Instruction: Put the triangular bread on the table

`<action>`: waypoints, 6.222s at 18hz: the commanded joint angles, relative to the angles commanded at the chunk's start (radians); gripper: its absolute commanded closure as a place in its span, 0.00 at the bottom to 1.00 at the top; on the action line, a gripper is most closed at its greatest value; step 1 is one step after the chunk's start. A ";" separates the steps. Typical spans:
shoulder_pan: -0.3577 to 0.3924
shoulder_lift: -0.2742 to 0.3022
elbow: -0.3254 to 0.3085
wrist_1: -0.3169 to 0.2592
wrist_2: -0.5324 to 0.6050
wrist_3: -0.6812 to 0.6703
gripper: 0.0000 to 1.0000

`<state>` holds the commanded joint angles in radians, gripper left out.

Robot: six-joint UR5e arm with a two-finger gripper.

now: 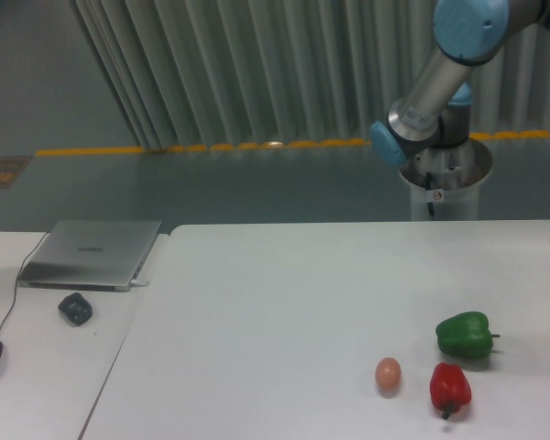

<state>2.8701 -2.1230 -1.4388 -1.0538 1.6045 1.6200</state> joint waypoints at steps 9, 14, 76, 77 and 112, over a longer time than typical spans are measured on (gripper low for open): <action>-0.026 0.005 -0.002 -0.006 0.038 -0.008 0.39; -0.026 0.008 0.003 -0.008 0.043 -0.008 0.72; -0.344 0.106 0.023 -0.166 -0.118 -0.477 0.22; -0.344 0.104 0.020 -0.158 -0.114 -0.467 0.04; -0.394 0.179 -0.026 -0.078 0.051 0.101 0.00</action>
